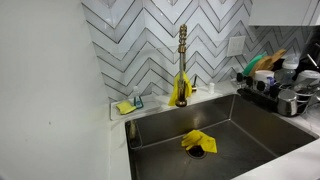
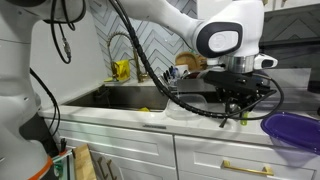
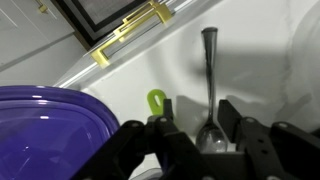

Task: Put the yellow spoon and silver spoon in the bowl, then put the bowl in the sink

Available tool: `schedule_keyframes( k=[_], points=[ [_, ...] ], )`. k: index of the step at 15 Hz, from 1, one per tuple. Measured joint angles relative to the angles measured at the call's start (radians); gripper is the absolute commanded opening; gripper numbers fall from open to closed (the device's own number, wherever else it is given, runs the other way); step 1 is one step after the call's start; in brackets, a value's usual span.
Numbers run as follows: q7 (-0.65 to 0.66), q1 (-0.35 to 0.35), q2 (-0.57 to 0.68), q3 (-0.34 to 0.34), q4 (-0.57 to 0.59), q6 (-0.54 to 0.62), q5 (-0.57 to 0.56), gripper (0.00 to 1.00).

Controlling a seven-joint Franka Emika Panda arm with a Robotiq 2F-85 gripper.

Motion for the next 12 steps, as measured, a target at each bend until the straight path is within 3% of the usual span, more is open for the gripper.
schedule_keyframes(
  k=[3, 4, 5, 10, 11, 12],
  points=[
    [0.000, 0.000, 0.011, 0.017, 0.012, -0.027, -0.002, 0.84],
    [0.000, 0.000, 0.012, 0.020, 0.013, -0.036, -0.004, 0.76],
    [0.000, 0.000, 0.013, 0.023, 0.014, -0.042, -0.005, 0.59],
    [0.000, -0.001, 0.024, 0.025, 0.014, -0.050, -0.006, 0.19],
    [0.000, -0.001, 0.028, 0.025, 0.014, -0.050, -0.006, 0.51],
    [0.000, -0.001, 0.031, 0.025, 0.014, -0.050, -0.006, 0.58]
  ],
)
